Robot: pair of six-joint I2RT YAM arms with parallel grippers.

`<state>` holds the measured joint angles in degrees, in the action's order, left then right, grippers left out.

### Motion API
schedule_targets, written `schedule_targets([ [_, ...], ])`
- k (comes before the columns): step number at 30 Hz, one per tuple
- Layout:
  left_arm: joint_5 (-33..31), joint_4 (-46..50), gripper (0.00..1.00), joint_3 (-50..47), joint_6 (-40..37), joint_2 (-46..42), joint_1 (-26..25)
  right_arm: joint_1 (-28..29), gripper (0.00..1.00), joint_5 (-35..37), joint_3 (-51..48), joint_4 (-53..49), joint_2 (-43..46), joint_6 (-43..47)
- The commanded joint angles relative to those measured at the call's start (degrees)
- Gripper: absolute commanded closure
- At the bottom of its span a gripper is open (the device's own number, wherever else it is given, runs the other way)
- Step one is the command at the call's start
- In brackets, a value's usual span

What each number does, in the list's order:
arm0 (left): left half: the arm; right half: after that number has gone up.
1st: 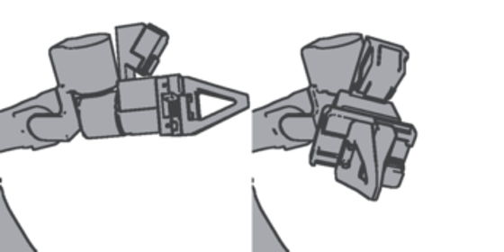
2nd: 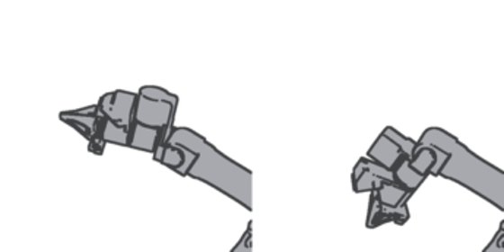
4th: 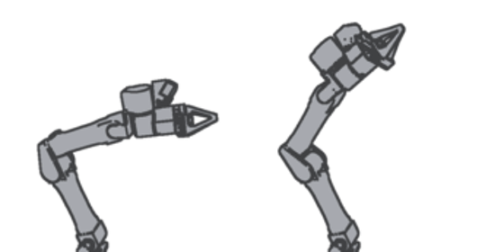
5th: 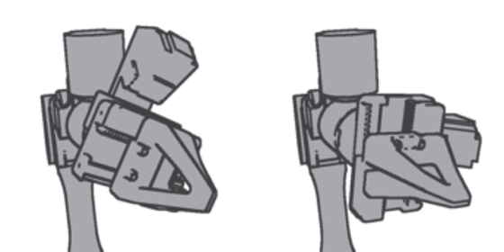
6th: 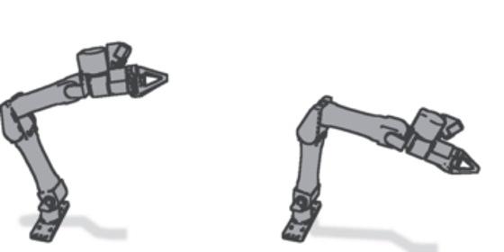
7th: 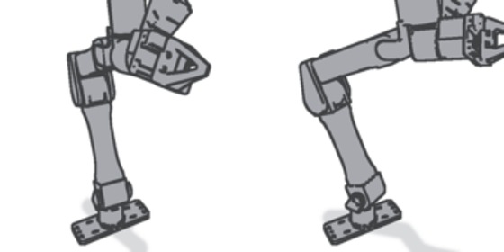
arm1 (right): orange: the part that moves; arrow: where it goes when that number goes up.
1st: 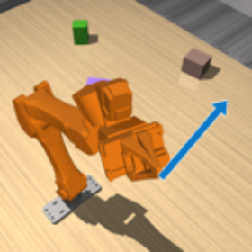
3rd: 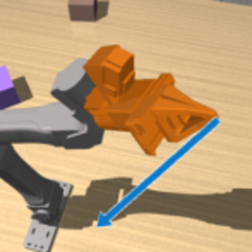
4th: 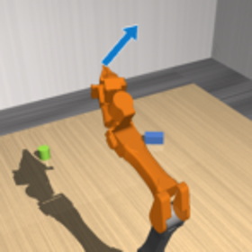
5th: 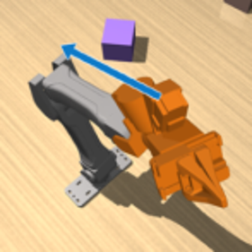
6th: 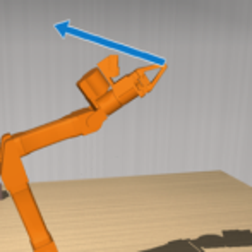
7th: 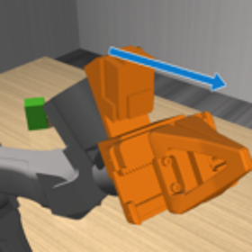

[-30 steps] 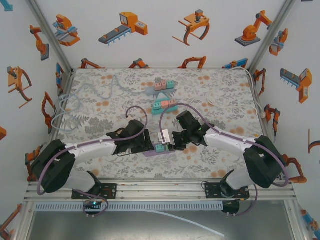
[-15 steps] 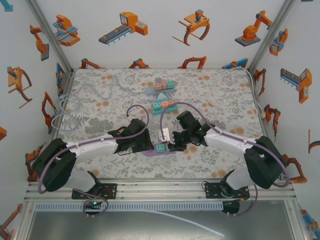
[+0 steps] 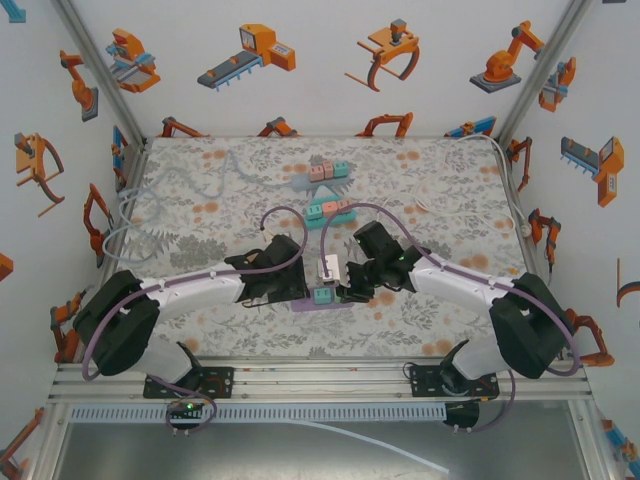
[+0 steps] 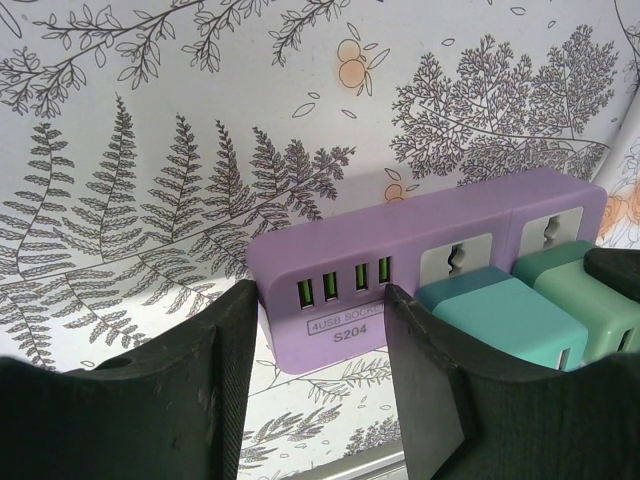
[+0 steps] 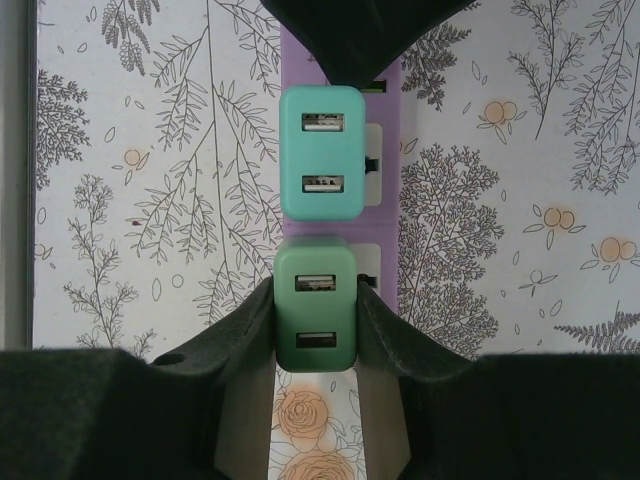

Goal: Pull the plug off the socket

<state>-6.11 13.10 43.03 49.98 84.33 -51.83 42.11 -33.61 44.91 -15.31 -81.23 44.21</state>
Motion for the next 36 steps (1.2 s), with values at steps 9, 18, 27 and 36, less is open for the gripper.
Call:
schedule_targets([
  [9,-5.5,11.2,0.51,-5.1,-2.5,7.3,-1.3,-0.4,0.95,-4.6,1.1,8.0,3.6,-1.8],
  [18,-6.4,11.9,0.51,-5.4,-2.2,6.7,-1.3,-2.4,0.95,-6.2,-0.5,10.1,7.4,-3.3],
  [27,-7.6,10.2,0.52,-3.4,-5.2,-1.4,-1.3,-4.2,0.95,-1.7,-0.6,13.5,10.4,-13.5],
  [36,-4.9,0.4,0.5,1.5,-15.7,-12.2,-1.3,-6.2,0.97,23.9,8.7,6.7,11.4,-54.8],
])
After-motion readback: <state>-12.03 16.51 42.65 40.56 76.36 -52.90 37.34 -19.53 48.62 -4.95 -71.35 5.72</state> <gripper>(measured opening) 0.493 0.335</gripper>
